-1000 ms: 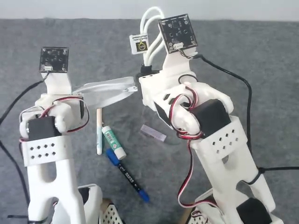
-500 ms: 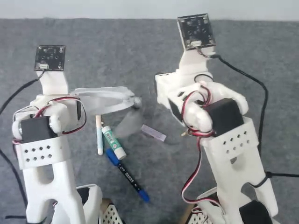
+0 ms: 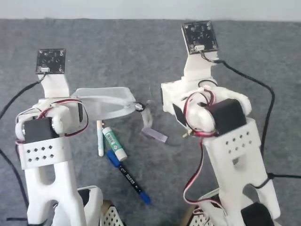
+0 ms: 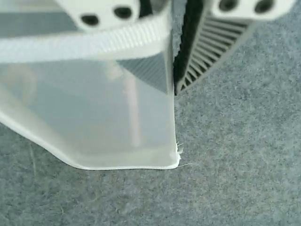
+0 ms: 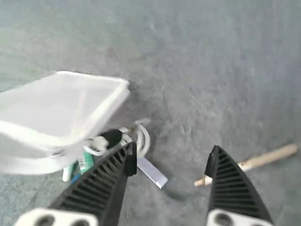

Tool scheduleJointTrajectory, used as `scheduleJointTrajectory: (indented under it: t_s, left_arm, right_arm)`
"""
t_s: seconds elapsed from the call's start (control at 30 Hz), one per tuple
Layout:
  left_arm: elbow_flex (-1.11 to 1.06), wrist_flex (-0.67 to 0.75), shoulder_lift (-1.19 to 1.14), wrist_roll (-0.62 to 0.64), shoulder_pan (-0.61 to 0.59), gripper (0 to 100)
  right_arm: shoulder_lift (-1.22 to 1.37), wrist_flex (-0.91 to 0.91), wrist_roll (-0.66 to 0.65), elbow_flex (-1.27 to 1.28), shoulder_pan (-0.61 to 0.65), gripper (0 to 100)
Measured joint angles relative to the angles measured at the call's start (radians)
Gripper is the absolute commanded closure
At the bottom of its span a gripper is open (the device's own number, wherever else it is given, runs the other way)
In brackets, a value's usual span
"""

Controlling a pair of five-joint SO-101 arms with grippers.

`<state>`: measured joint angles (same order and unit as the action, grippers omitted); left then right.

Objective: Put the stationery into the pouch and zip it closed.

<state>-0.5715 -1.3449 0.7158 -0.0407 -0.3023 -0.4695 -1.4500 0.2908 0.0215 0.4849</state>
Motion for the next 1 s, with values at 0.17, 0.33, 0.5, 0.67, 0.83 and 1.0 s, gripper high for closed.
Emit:
scheduleJointTrajectory:
  t_s: [0.17,0.33,0.5,0.67,0.83,1.0]
  left_arm:
    - [0.000,0.000,0.000,0.046,0.000,99]
    - [0.000,0.000,0.000,0.064,0.000,99]
    - [0.000,0.000,0.000,0.066,0.008,91]
    - [0.000,-0.032,0.000,0.066,0.052,93]
    - [0.000,-0.032,0.000,0.069,0.057,99]
    - [-0.009,-0.017,0.000,0.127,0.057,99]
  right_arm:
    - [0.000,0.130,0.037,0.209,-0.071,77.5]
    - [0.000,0.339,0.040,0.437,-0.155,78.0]
    - [0.000,0.563,0.040,0.626,-0.164,90.5]
    - [0.002,0.669,0.040,0.660,-0.166,94.4]
    - [0.002,0.677,0.040,0.661,-0.164,88.0]
    - [0.002,0.666,0.040,0.661,-0.173,86.8]
